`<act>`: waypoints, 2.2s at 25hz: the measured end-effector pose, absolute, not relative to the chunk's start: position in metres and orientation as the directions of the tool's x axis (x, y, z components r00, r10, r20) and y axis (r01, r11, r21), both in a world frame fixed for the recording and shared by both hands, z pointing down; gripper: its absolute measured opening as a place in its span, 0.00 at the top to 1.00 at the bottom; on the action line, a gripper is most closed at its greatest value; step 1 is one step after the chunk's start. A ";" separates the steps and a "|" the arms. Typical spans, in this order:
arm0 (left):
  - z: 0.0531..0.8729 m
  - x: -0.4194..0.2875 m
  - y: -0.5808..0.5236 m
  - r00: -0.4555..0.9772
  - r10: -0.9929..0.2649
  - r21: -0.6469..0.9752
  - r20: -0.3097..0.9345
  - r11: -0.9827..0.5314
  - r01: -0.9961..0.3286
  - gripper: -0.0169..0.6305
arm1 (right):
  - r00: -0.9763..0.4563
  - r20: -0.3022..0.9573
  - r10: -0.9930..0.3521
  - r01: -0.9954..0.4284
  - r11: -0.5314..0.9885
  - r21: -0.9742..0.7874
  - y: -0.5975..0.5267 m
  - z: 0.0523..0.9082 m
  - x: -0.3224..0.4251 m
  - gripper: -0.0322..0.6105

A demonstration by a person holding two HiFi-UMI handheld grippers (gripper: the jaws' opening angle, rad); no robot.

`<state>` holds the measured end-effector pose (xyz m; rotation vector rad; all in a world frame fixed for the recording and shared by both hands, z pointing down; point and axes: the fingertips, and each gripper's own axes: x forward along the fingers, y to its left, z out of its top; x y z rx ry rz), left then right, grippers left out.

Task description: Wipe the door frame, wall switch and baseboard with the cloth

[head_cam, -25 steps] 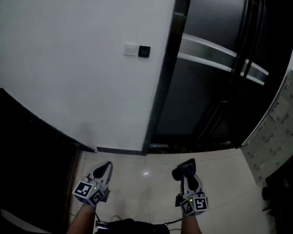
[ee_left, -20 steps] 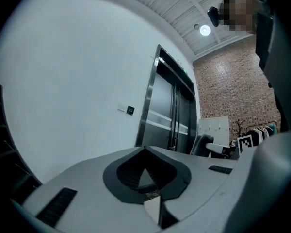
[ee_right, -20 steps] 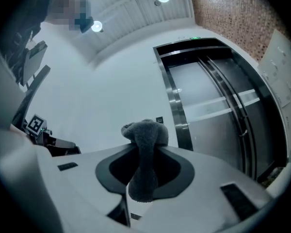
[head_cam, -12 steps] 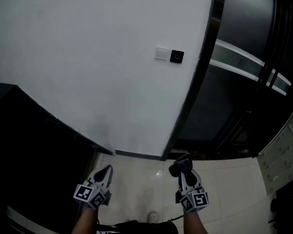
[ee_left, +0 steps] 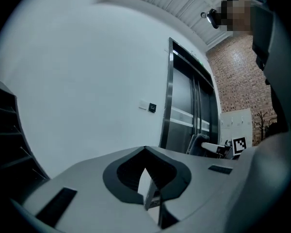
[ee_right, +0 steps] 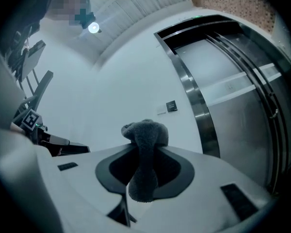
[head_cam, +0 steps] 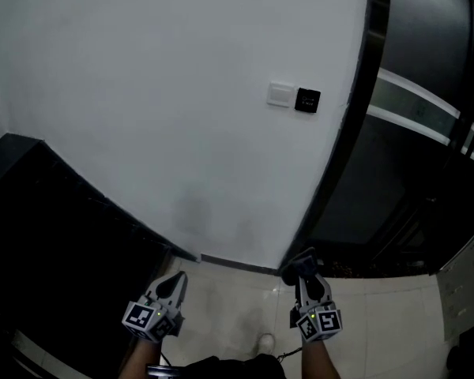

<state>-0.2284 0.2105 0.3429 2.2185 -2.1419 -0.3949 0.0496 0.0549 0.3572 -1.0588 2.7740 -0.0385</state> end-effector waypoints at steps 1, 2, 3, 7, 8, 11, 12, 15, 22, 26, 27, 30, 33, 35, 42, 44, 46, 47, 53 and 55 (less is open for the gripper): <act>0.341 -0.227 0.196 0.012 -0.986 0.193 -0.165 -0.044 -0.980 0.97 | -0.742 -0.158 -0.651 -0.648 0.758 -0.079 0.041 0.356 0.048 0.82; 0.339 -0.224 0.180 0.004 -0.985 0.188 -0.172 -0.037 -0.981 0.97 | -0.752 -0.163 -0.638 -0.636 0.768 -0.071 0.026 0.355 0.048 0.82; 0.338 -0.219 0.164 -0.004 -0.984 0.185 -0.176 -0.029 -0.982 0.97 | -0.762 -0.166 -0.626 -0.625 0.778 -0.065 0.010 0.354 0.049 0.82; 0.331 -0.187 0.092 -0.012 -0.984 0.179 -0.179 -0.021 -0.984 0.97 | -0.784 -0.184 -0.593 -0.594 0.802 -0.059 -0.059 0.343 0.071 0.82; 0.327 -0.178 0.075 -0.007 -0.983 0.174 -0.183 -0.026 -0.984 0.97 | -0.788 -0.192 -0.586 -0.587 0.808 -0.055 -0.075 0.338 0.078 0.82; 0.316 -0.155 0.023 -0.005 -0.981 0.171 -0.194 -0.029 -0.985 0.97 | -0.799 -0.204 -0.566 -0.569 0.821 -0.047 -0.122 0.327 0.094 0.82; 0.313 -0.149 0.007 -0.002 -0.981 0.171 -0.195 -0.032 -0.985 0.97 | -0.801 -0.207 -0.561 -0.565 0.824 -0.048 -0.136 0.324 0.098 0.82; 0.307 -0.128 -0.033 0.025 -0.980 0.171 -0.197 -0.059 -0.983 0.97 | -0.806 -0.215 -0.552 -0.557 0.830 -0.044 -0.169 0.320 0.107 0.82; 0.307 -0.126 -0.086 0.071 -0.984 0.135 -0.164 -0.094 -0.986 0.97 | -0.787 -0.213 -0.579 -0.584 0.810 -0.046 -0.207 0.319 0.103 0.82; 0.303 -0.148 -0.106 0.073 -0.982 0.155 -0.176 -0.100 -0.983 0.97 | -0.784 -0.220 -0.581 -0.596 0.803 0.000 -0.216 0.302 0.084 0.82; 0.301 -0.152 -0.111 0.082 -0.980 0.152 -0.181 -0.111 -0.982 0.97 | -0.785 -0.226 -0.577 -0.597 0.802 0.027 -0.220 0.294 0.080 0.82; 0.297 -0.156 -0.127 0.132 -0.971 0.142 -0.199 -0.162 -0.977 0.97 | -0.792 -0.218 -0.570 -0.606 0.777 0.171 -0.244 0.264 0.073 0.82; 0.289 -0.155 -0.147 0.176 -0.966 0.117 -0.189 -0.200 -0.973 0.97 | -0.792 -0.160 -0.589 -0.598 0.696 0.399 -0.279 0.232 0.068 0.82; 0.281 -0.155 -0.158 0.189 -0.964 0.100 -0.186 -0.210 -0.972 0.97 | -0.777 -0.148 -0.612 -0.581 0.607 0.543 -0.300 0.200 0.067 0.82; 0.284 -0.149 -0.168 0.232 -0.953 0.107 -0.196 -0.256 -0.961 0.97 | -0.731 -0.184 -0.657 -0.360 0.142 0.922 -0.343 0.088 0.056 0.82; 0.288 -0.149 -0.170 0.230 -0.956 0.113 -0.184 -0.253 -0.961 0.97 | -0.722 -0.168 -0.671 -0.262 0.042 0.964 -0.353 0.080 0.049 0.82; 0.290 -0.149 -0.171 0.224 -0.959 0.119 -0.175 -0.246 -0.962 0.97 | -0.718 -0.162 -0.677 -0.197 -0.025 0.980 -0.364 0.080 0.042 0.82; 0.291 -0.149 -0.170 0.220 -0.960 0.122 -0.171 -0.242 -0.962 0.97 | -0.716 -0.167 -0.678 -0.178 -0.054 0.983 -0.368 0.081 0.039 0.82; 0.302 -0.158 -0.166 0.194 -0.971 0.121 -0.140 -0.211 -0.970 0.97 | -0.708 -0.178 -0.683 -0.117 -0.136 0.984 -0.380 0.091 0.032 0.82; 0.303 -0.161 -0.163 0.179 -0.974 0.138 -0.137 -0.197 -0.971 0.97 | -0.708 -0.147 -0.691 -0.085 -0.123 0.989 -0.384 0.109 0.029 0.82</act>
